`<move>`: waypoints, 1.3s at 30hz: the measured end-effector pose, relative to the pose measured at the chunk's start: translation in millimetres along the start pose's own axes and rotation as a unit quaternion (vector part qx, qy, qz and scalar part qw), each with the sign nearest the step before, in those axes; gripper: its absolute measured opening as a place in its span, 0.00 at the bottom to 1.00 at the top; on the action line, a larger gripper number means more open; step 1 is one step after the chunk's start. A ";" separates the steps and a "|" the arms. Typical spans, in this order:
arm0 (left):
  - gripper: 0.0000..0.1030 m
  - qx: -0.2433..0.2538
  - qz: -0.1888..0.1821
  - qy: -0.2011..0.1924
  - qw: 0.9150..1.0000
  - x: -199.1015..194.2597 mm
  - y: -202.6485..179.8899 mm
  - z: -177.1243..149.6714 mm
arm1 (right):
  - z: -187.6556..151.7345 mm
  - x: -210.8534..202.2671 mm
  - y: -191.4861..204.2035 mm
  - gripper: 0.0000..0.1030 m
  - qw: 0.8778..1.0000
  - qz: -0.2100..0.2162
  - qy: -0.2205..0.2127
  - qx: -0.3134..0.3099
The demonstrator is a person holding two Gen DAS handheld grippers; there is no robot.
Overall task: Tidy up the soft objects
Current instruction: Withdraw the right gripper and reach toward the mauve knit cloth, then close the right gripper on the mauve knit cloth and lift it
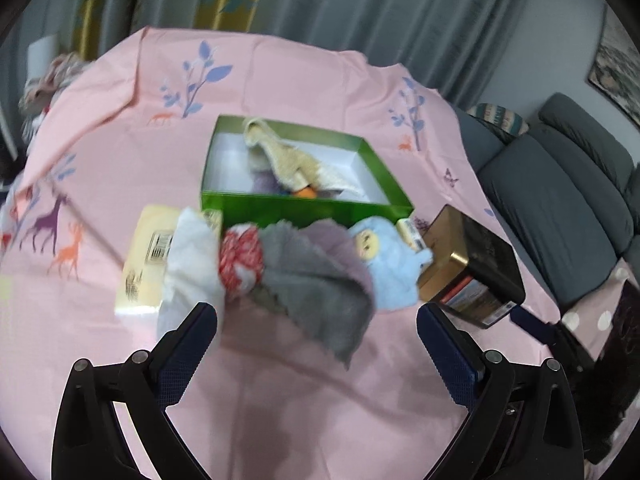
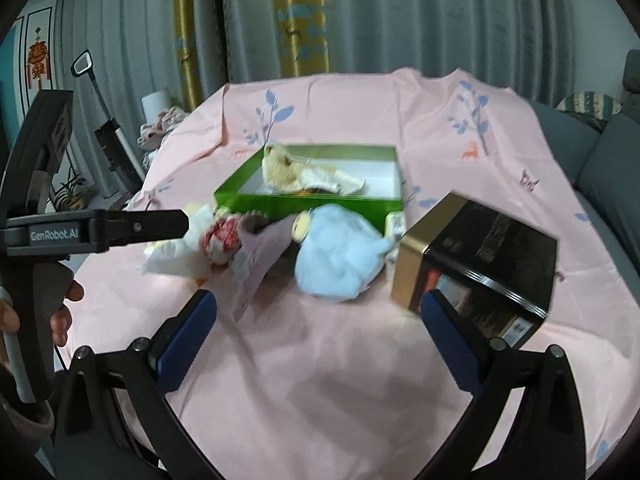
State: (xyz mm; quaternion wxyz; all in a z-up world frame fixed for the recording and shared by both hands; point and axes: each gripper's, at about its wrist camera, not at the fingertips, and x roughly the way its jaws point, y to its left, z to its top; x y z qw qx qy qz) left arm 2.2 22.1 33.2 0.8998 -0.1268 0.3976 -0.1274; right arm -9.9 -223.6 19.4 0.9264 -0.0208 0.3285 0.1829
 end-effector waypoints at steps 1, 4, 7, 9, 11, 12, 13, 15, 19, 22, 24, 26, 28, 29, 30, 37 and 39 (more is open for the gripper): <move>0.97 -0.009 0.001 0.000 1.000 0.5 4.6 -1.9 | -2.7 2.4 0.2 0.99 1.000 0.001 0.004 -0.002; 0.97 -0.032 0.004 0.000 0.999 2.4 19.9 -7.7 | -11.6 10.6 1.2 0.99 1.000 0.008 0.015 -0.011; 0.97 -0.039 -0.008 0.008 0.999 7.2 26.2 -14.8 | -16.4 15.8 1.7 0.99 0.999 0.028 0.018 -0.014; 0.97 -0.039 -0.020 0.014 0.999 10.9 26.9 -19.7 | -17.0 18.4 4.1 0.99 0.999 0.044 0.015 -0.016; 0.97 -0.040 -0.033 0.014 0.999 13.4 26.7 -23.9 | -16.2 21.6 6.7 0.99 0.998 0.061 0.010 -0.015; 0.97 -0.041 -0.045 0.014 0.998 14.2 26.5 -25.5 | -15.1 25.0 9.0 0.99 0.997 0.070 0.010 -0.015; 0.97 -0.043 -0.056 0.013 0.997 15.0 27.1 -25.8 | -14.1 27.6 11.1 0.99 0.997 0.075 0.009 -0.016; 0.97 -0.047 -0.072 0.014 0.996 18.0 26.6 -24.8 | -12.3 35.1 16.1 0.99 0.996 0.084 0.010 -0.020; 0.97 -0.038 -0.089 0.020 0.995 30.0 16.9 -12.2 | -8.3 50.8 18.8 0.99 0.995 0.099 0.013 -0.005; 0.97 -0.037 -0.111 0.025 0.993 40.9 9.8 -0.6 | -7.0 64.1 19.5 0.98 0.994 0.110 0.018 0.007; 0.97 -0.037 -0.110 0.043 0.992 53.8 5.4 7.6 | -6.4 72.5 20.3 0.98 0.993 0.115 0.023 0.015; 0.97 -0.037 -0.114 0.058 0.991 65.0 2.1 13.6 | -5.5 78.8 20.3 0.98 0.992 0.123 0.024 0.023; 0.97 -0.044 -0.113 0.068 0.990 76.8 1.0 19.0 | -3.8 85.4 20.3 0.95 0.990 0.134 0.026 0.035; 0.97 -0.051 -0.118 0.070 0.989 81.3 1.4 20.9 | -3.2 87.9 20.8 0.94 0.989 0.139 0.026 0.039; 0.97 -0.058 -0.123 0.070 0.988 84.5 2.2 21.9 | -2.6 90.7 21.4 0.92 0.989 0.141 0.026 0.041; 0.75 -0.099 -0.123 0.081 0.984 99.9 11.1 28.5 | -1.1 111.2 18.7 0.64 0.984 0.155 0.047 0.075; 0.64 -0.108 -0.126 0.085 0.983 102.8 14.5 29.2 | -1.8 112.7 19.3 0.58 0.983 0.160 0.048 0.077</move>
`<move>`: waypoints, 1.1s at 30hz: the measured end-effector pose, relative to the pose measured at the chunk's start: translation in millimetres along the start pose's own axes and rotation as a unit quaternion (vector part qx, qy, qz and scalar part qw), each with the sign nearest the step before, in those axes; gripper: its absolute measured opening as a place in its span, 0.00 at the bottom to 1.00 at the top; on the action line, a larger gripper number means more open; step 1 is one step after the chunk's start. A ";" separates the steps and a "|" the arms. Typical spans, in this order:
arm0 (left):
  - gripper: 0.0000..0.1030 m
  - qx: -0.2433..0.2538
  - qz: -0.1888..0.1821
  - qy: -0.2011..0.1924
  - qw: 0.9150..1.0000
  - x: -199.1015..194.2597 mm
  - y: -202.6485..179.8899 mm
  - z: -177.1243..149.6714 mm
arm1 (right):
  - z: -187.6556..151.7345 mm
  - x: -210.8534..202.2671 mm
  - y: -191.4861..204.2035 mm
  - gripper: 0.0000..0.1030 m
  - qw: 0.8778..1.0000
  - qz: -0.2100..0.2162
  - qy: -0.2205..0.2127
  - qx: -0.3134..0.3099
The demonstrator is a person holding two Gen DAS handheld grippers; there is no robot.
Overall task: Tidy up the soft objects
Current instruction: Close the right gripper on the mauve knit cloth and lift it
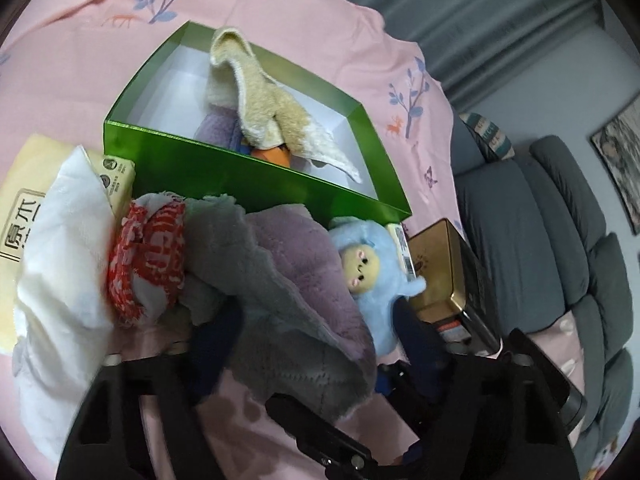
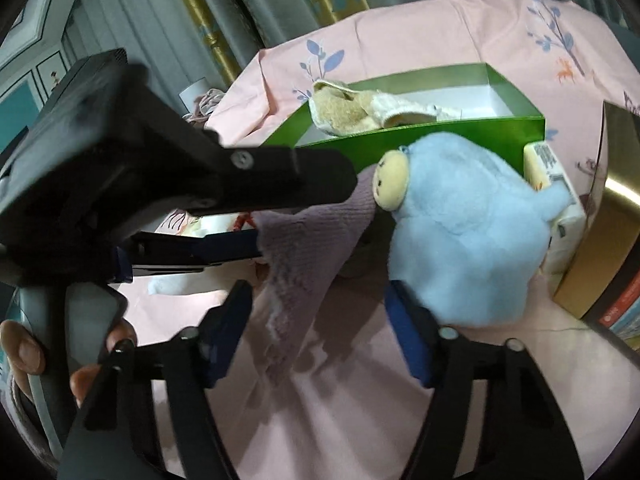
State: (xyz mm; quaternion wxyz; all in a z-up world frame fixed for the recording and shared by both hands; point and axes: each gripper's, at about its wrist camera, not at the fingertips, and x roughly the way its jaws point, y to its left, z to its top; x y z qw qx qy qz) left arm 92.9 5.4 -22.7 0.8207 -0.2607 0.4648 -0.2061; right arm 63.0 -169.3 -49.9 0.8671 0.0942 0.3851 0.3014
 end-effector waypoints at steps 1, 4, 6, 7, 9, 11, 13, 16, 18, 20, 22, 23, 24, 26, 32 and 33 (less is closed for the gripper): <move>0.57 -0.004 -0.001 0.005 1.000 1.5 1.8 0.4 | -0.3 0.0 0.9 0.53 1.000 -0.001 0.000 -0.003; 0.34 -0.017 -0.011 0.006 1.000 1.1 5.9 -0.2 | -1.5 -0.9 6.4 0.31 1.000 0.001 0.003 -0.014; 0.23 -0.024 -0.021 -0.001 0.999 -1.8 7.1 -0.6 | -2.2 -3.1 10.2 0.18 1.000 0.005 0.002 -0.019; 0.18 -0.030 -0.029 -0.005 0.999 -4.7 8.4 -0.7 | -2.5 -5.7 12.6 0.10 1.000 0.009 -0.001 -0.022; 0.15 -0.030 -0.036 -0.012 0.999 -11.9 8.3 -1.5 | -2.3 -12.5 17.1 0.08 0.999 0.013 -0.009 -0.028; 0.14 -0.025 -0.041 -0.023 0.999 -21.2 5.0 -2.7 | 0.7 -22.0 20.6 0.07 0.999 0.021 -0.023 -0.034; 0.13 -0.016 -0.046 -0.039 0.998 -33.8 -2.2 -2.3 | 4.0 -34.0 27.3 0.06 0.998 0.024 -0.036 -0.045; 0.13 0.008 -0.048 -0.062 0.997 -58.5 -18.8 -0.6 | 12.6 -53.4 40.8 0.06 0.996 0.025 -0.059 -0.064; 0.13 0.025 -0.049 -0.076 0.996 -72.0 -31.3 2.1 | 20.5 -66.4 47.8 0.06 0.994 0.025 -0.077 -0.074; 0.13 0.047 -0.051 -0.092 0.993 -90.2 -47.1 5.6 | 28.9 -79.4 53.9 0.06 0.992 0.023 -0.094 -0.082; 0.14 0.063 -0.050 -0.102 0.991 -100.8 -59.8 10.7 | 40.3 -95.2 58.7 0.06 0.989 0.023 -0.113 -0.090; 0.14 0.070 -0.049 -0.107 0.991 -106.3 -64.8 12.2 | 45.9 -101.5 60.0 0.06 0.988 0.021 -0.121 -0.094; 0.14 0.077 -0.049 -0.111 0.990 -111.9 -70.7 14.7 | 50.3 -108.2 62.4 0.06 0.986 0.018 -0.130 -0.099; 0.14 0.088 -0.047 -0.116 0.988 -116.9 -82.0 21.0 | 59.0 -119.9 64.4 0.06 0.984 0.012 -0.143 -0.107; 0.14 0.122 -0.035 -0.126 0.984 -125.7 -111.2 39.8 | 85.3 -133.8 62.1 0.06 0.979 -0.002 -0.167 -0.117; 0.14 0.123 -0.034 -0.125 0.984 -125.2 -114.7 46.0 | 91.6 -135.2 60.8 0.06 0.978 -0.006 -0.170 -0.117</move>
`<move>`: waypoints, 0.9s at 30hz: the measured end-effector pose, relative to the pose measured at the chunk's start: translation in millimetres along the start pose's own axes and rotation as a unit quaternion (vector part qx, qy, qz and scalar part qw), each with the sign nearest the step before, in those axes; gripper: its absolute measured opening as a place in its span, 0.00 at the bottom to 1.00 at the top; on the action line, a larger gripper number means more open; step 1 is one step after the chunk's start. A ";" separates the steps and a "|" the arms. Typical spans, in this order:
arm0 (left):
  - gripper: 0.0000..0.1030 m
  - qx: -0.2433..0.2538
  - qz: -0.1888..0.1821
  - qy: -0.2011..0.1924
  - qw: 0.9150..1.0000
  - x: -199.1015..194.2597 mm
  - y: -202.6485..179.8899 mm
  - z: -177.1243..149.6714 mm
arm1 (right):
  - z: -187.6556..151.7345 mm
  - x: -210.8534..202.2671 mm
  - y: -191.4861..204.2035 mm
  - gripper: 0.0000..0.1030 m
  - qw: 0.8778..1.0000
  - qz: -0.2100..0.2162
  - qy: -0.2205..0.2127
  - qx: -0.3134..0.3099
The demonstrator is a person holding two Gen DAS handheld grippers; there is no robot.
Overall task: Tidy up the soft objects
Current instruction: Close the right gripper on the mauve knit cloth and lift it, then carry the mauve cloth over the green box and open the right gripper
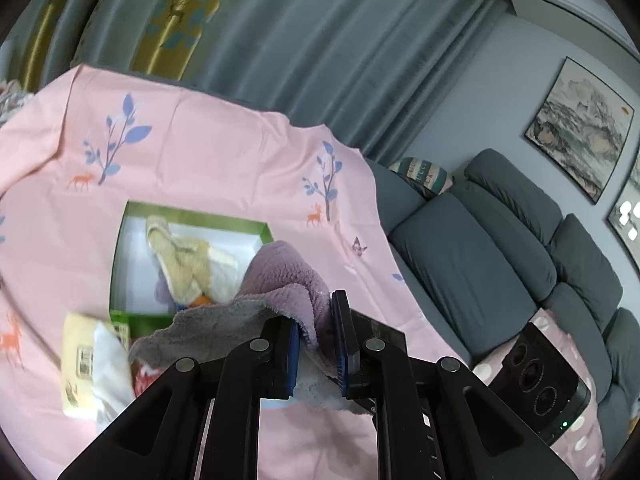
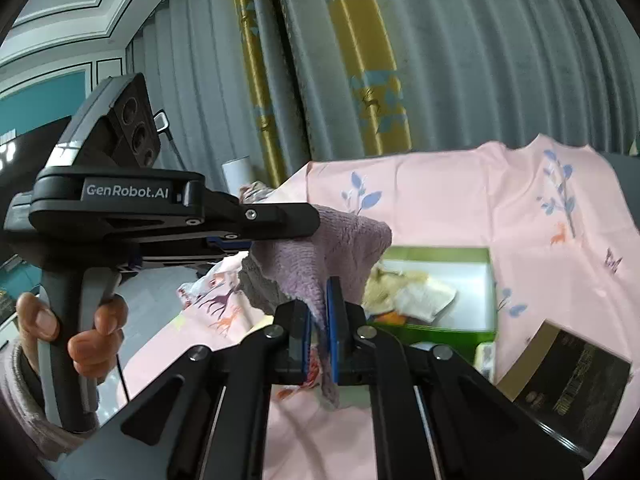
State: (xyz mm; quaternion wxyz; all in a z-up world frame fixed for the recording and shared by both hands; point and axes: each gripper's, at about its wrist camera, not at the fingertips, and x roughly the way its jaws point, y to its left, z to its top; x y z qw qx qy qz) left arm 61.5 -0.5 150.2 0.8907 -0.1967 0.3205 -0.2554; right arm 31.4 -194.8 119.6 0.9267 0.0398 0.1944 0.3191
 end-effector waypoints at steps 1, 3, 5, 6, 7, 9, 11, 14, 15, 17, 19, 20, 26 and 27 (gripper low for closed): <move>0.14 0.001 0.001 0.000 1.000 2.5 -1.2 7.1 | 3.7 2.4 -1.7 0.06 1.000 -0.002 -0.002 0.000; 0.14 0.004 0.001 -0.001 1.000 4.9 -2.2 14.9 | 11.7 5.2 -9.0 0.06 1.000 -0.009 -0.008 0.003; 0.14 0.007 0.003 -0.003 1.000 10.1 -3.3 26.8 | 20.4 8.8 -13.4 0.06 1.000 -0.012 -0.012 0.004; 0.14 0.010 0.004 -0.003 1.000 14.5 -3.5 34.0 | 26.9 12.7 -17.5 0.06 1.000 -0.016 -0.014 0.004; 0.13 0.010 0.006 -0.003 1.000 17.6 -3.1 38.3 | 30.5 17.2 -20.9 0.06 1.000 -0.018 -0.014 0.005; 0.14 0.012 0.009 -0.001 1.000 25.0 -1.1 46.8 | 38.1 26.3 -27.9 0.07 1.000 -0.024 -0.015 0.009; 0.14 0.018 0.022 0.001 1.000 37.0 2.3 57.3 | 44.6 38.4 -35.8 0.07 0.999 -0.030 -0.013 0.012; 0.14 0.018 0.033 0.004 0.999 52.4 9.8 67.8 | 49.7 56.7 -43.7 0.07 0.999 -0.041 -0.007 0.010; 0.14 0.017 0.037 0.006 0.999 58.9 14.3 72.0 | 50.4 64.4 -46.2 0.07 0.999 -0.046 -0.003 0.008; 0.14 0.013 0.048 0.010 0.999 72.3 24.6 79.0 | 51.2 77.7 -50.7 0.07 0.999 -0.052 0.004 0.005; 0.14 0.008 0.059 0.015 0.998 87.6 37.7 84.1 | 50.6 94.3 -57.5 0.07 0.998 -0.057 0.016 0.007; 0.14 0.004 0.065 0.020 0.998 96.5 45.8 85.9 | 49.4 105.0 -61.9 0.07 0.998 -0.060 0.024 0.009; 0.14 -0.031 0.098 0.054 0.993 142.7 93.0 85.3 | 33.7 158.8 -83.1 0.09 0.993 -0.073 0.088 0.028; 0.14 -0.035 0.103 0.058 0.992 147.2 96.8 83.8 | 31.6 165.5 -85.9 0.10 0.992 -0.073 0.098 0.032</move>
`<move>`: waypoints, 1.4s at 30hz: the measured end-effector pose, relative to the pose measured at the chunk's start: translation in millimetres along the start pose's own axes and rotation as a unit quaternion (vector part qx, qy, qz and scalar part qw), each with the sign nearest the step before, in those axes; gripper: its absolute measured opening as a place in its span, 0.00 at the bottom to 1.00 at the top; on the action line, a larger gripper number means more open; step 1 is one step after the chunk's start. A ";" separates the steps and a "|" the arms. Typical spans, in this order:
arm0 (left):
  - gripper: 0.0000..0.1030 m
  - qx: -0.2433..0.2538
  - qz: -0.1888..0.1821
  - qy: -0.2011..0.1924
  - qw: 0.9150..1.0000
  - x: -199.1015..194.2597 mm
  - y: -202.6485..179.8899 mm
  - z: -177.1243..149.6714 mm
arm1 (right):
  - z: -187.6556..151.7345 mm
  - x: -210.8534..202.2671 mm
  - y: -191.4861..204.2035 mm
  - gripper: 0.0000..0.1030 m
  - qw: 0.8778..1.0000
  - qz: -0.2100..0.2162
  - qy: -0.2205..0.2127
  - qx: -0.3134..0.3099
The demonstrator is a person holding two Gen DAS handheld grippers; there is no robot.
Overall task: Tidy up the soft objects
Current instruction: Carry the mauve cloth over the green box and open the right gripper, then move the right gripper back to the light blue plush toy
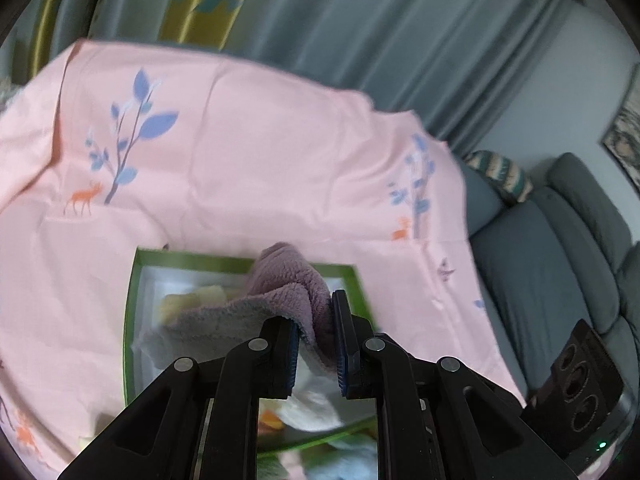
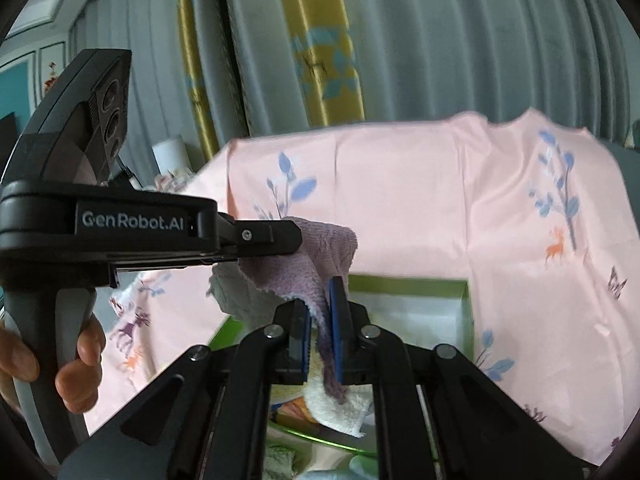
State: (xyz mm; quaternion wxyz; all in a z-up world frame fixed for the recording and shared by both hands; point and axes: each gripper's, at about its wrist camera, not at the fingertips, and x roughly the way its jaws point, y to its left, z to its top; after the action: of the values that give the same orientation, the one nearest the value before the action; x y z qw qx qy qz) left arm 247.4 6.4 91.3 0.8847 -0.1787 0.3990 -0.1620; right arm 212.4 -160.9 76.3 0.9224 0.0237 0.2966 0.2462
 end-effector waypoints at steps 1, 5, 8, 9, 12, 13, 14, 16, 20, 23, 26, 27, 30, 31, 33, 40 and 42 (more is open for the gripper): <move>0.14 -0.006 0.007 0.008 1.000 9.0 6.8 -1.5 | -1.9 11.0 -2.3 0.10 1.000 -0.001 0.018 0.005; 0.14 -0.027 0.027 0.038 0.999 35.6 26.6 -7.5 | -11.1 41.1 -7.0 0.10 0.997 -0.008 0.070 0.020; 0.14 -0.037 0.045 0.056 0.997 49.0 38.3 -13.8 | -18.7 56.5 -7.8 0.13 0.994 -0.016 0.103 0.025; 0.14 -0.041 0.053 0.068 0.995 54.4 42.5 -17.1 | -21.5 61.3 -8.2 0.15 0.993 -0.022 0.118 0.024; 0.14 -0.055 0.066 0.098 0.991 63.7 50.4 -22.7 | -27.2 67.8 -9.4 0.37 0.988 -0.034 0.147 0.023; 0.18 -0.061 0.072 0.111 0.989 66.2 53.9 -26.0 | -29.5 67.2 -10.2 0.50 0.987 -0.043 0.154 0.023; 0.25 -0.062 0.075 0.116 0.988 67.1 54.5 -27.3 | -31.0 63.6 -10.7 0.54 0.987 -0.048 0.153 0.021; 0.69 -0.061 0.086 0.122 0.987 64.5 55.0 -31.9 | -31.4 56.8 -12.9 0.55 0.988 -0.050 0.148 0.016; 0.86 -0.065 0.082 0.107 0.989 47.2 51.6 -35.6 | -32.8 32.2 -19.0 0.62 0.990 -0.054 0.131 0.016; 0.86 -0.058 0.083 0.102 0.990 33.9 45.0 -38.2 | -34.6 6.3 -19.5 0.68 0.992 -0.057 0.116 0.009; 0.86 -0.041 0.095 0.092 0.990 16.8 36.1 -42.4 | -38.5 -17.2 -15.1 0.79 0.993 -0.063 0.101 -0.001; 0.86 -0.035 0.096 0.088 0.991 9.7 33.1 -44.6 | -40.0 -25.5 -13.2 0.84 0.993 -0.064 0.097 -0.004; 0.93 -0.011 0.105 0.072 0.992 -14.4 20.7 -55.5 | -48.3 -48.7 -9.0 0.95 0.994 -0.069 0.087 -0.009; 0.94 0.001 0.112 0.064 0.992 -21.7 15.7 -60.0 | -53.1 -58.1 -7.5 0.99 0.994 -0.072 0.086 -0.012; 0.94 0.025 0.128 0.050 0.990 -37.6 4.7 -72.6 | -61.6 -71.0 -6.3 0.99 0.993 -0.080 0.085 -0.015; 0.95 0.064 0.159 0.007 0.985 -79.2 -21.2 -121.0 | -97.2 -109.4 -2.5 0.99 0.991 -0.103 0.088 -0.014; 0.95 0.072 0.168 -0.003 0.983 -85.9 -26.7 -131.7 | -106.5 -119.0 -0.6 0.99 0.991 -0.105 0.086 -0.010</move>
State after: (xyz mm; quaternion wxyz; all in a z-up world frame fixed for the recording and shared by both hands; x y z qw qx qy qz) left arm 88.9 -5.0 77.5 0.9109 -0.0450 0.4083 -0.0386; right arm 69.5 -228.0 52.2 0.9144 -0.0376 0.3732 0.1524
